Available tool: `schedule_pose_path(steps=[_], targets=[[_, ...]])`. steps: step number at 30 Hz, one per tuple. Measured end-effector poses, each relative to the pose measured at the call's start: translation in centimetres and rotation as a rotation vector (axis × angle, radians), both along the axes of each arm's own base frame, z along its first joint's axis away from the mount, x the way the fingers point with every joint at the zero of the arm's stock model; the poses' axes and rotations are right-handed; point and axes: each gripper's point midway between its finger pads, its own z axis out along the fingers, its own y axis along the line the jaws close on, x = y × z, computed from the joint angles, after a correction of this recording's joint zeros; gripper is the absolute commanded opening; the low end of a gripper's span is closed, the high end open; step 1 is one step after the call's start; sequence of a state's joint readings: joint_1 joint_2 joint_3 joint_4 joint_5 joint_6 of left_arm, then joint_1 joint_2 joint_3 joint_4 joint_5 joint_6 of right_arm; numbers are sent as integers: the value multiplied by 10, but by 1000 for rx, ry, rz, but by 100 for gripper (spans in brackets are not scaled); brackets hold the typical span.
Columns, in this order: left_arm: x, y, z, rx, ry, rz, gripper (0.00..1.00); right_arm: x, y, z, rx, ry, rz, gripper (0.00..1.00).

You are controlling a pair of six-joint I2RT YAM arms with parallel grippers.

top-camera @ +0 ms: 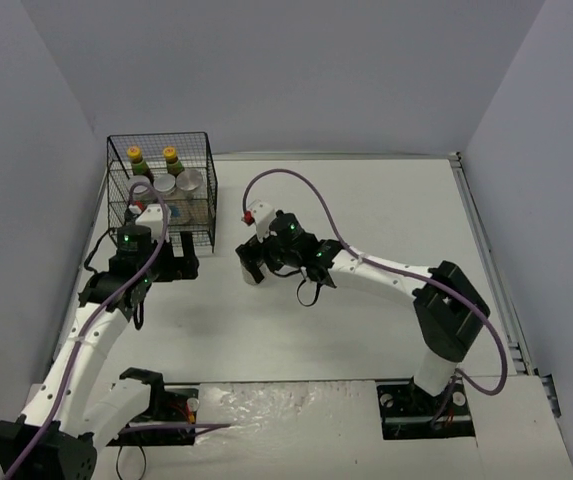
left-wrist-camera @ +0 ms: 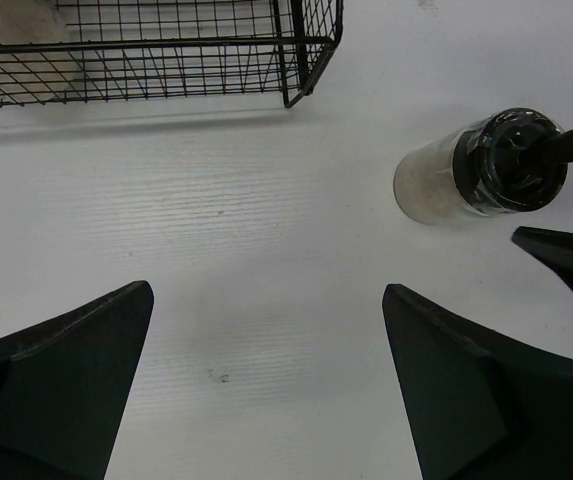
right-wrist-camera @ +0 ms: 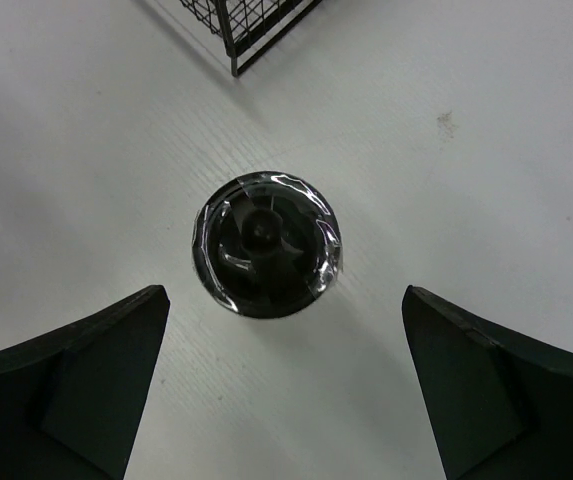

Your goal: Organize the condiment bottles

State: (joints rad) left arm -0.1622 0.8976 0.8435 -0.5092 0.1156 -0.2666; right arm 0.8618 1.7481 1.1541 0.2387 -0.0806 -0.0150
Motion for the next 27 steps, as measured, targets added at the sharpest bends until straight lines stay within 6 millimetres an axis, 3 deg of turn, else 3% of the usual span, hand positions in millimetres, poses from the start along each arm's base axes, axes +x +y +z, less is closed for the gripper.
schedule_pose_path(steps=[4, 9, 12, 18, 22, 27], targets=[[2, -10, 2, -6, 9, -23, 97, -8, -20, 52, 44, -66, -45, 100], [9, -48, 20, 4, -37, -112, 97, -22, -77, 109, 129, -164, -217, 100], [19, -72, 24, 15, -47, -145, 97, -34, -120, 112, 140, -187, -346, 100], [37, -119, 4, 83, -19, -198, 97, -53, -195, 113, 154, -240, -572, 100], [51, -145, -16, 127, 13, -210, 97, -65, -228, 118, 200, -275, -668, 100], [65, -155, -39, 173, 60, -175, 97, -76, -251, 126, 253, -303, -727, 100]])
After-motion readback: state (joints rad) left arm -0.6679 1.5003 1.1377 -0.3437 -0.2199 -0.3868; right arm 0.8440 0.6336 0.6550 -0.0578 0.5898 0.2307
